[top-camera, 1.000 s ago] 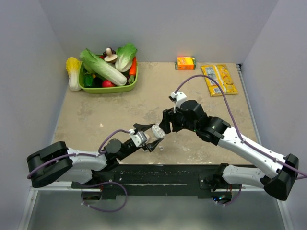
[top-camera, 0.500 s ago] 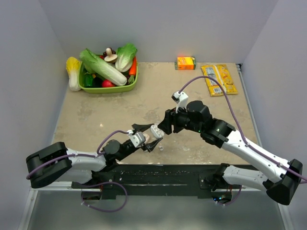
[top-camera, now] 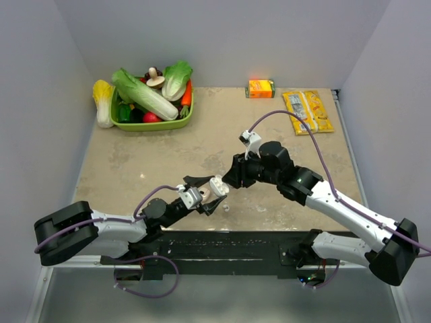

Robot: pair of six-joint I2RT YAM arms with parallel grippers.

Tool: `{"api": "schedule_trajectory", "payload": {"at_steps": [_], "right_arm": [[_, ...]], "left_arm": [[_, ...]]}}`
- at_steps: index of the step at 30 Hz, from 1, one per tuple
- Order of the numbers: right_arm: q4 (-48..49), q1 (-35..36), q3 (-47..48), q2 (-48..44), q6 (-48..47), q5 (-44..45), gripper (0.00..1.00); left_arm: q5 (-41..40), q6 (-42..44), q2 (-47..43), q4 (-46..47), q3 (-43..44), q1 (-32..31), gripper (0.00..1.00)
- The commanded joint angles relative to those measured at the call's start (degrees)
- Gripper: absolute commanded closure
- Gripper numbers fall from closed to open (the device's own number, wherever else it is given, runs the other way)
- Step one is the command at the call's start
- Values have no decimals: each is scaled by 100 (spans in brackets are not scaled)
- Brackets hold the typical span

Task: Insert the wireless bluetooth earbuds into the charging case
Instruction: Open the charging case, then adjust the charging case.

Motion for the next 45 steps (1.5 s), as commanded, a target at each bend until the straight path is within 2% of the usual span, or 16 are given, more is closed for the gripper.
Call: {"api": "schedule_trajectory", "payload": {"at_steps": [1,8,13,23,26,29,30,31,32,33,35,37,41,45], "right_arm": [[370,-107,-77,-71,52,-406,59],[529,-142,-130,7,79,-767,57],[564,-177,-183,78,114,-872,63],[599,-247,-253,175,114,-978,68],[617,-239,-244,122,96,-969,74],[529,-247,-174,61,-35,-934,90],[459,-247,-139,43,-158,-882,100],[380,-239,-26,25,-228,-699,100],[196,-239,45,-27,-307,-566,100],[90,-247,107,-71,-474,-469,100],[-165,-230,282,-228,-615,-93,100],[-349,-160,405,-326,-809,207,100],[-455,-133,467,-607,-958,725,100],[-535,-98,538,-704,-1011,981,100]], "left_arm": [[-21,153,-131,1709,-43,-47,100],[-21,154,-114,1745,-25,-56,100],[-21,153,-158,1727,-25,-65,100],[-21,154,-158,1736,-16,-73,100],[-56,162,-123,1745,-25,-73,100],[-213,40,-88,1736,-17,-73,100],[-266,-13,-70,1666,-8,-73,96],[-336,-92,-70,1579,36,-73,85],[-346,-119,-79,1456,80,-73,73],[-355,-162,-79,1115,133,-73,50],[-416,-338,-70,684,378,-73,29],[-590,-522,-61,-81,676,-73,23],[-733,-936,18,-917,968,-73,0],[-750,-1217,106,-1200,1073,-73,0]]}}
